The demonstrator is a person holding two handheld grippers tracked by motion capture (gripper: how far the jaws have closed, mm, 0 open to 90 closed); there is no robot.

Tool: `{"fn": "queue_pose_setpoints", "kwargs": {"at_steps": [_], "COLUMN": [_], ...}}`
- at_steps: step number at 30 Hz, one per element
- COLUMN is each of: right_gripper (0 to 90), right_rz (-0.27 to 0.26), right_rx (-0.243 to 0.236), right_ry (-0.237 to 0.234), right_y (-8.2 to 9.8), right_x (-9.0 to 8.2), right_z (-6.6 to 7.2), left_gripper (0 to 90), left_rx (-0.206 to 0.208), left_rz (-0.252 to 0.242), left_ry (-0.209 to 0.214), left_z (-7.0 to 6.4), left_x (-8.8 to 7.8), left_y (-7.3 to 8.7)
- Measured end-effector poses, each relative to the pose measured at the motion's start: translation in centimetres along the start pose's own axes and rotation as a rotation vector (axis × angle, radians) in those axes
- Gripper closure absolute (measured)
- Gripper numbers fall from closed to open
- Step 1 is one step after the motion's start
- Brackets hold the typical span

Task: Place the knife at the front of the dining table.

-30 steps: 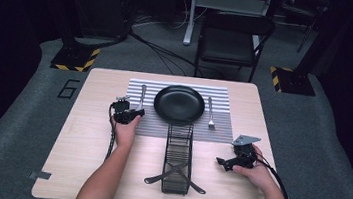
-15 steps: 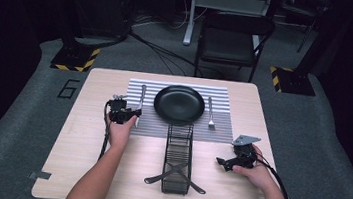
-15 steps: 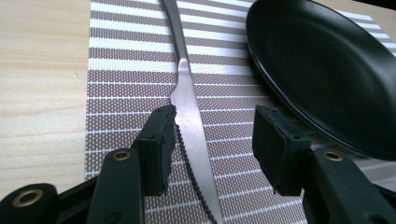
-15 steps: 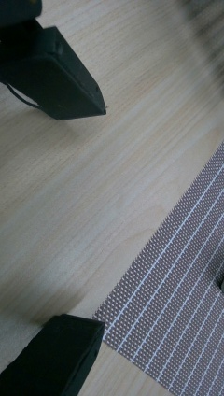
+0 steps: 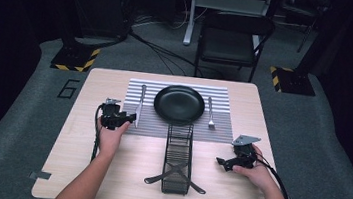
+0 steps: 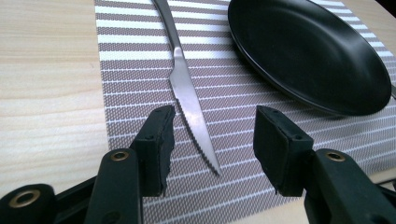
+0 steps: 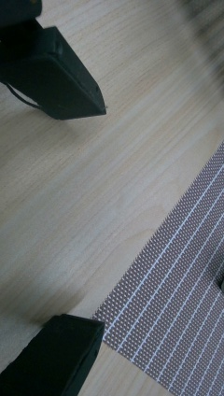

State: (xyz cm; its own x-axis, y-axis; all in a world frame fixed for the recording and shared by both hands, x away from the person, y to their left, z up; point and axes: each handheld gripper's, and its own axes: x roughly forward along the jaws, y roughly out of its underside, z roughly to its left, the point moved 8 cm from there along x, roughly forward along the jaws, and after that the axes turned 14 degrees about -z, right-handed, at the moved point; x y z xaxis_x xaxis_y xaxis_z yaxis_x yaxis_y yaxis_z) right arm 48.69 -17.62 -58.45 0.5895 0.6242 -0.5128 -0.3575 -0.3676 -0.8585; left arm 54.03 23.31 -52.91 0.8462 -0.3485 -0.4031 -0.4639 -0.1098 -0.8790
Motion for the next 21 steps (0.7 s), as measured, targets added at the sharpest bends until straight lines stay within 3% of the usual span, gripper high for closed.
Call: {"fn": "queue_pose_setpoints", "kwargs": {"at_steps": [12,17,21], "right_gripper": [0.0,0.0,0.0], "right_rz": [0.0,-0.001,0.0], "right_rx": [0.0,-0.002,0.0], "right_ry": [0.0,0.001,0.001], "right_y": [0.0,0.0,0.0], "right_x": [0.0,0.0,0.0], "right_z": [0.0,0.0,0.0], "left_gripper": [44.8,43.3,39.5], "left_rx": [0.048,0.103,0.172], "left_rz": [0.036,0.062,0.08], "left_ry": [0.032,0.033,-0.002], "left_z": [0.1,0.4,1.2], "left_x": [-2.3,-3.2,-3.8], "left_y": [1.5,2.3,3.1]}}
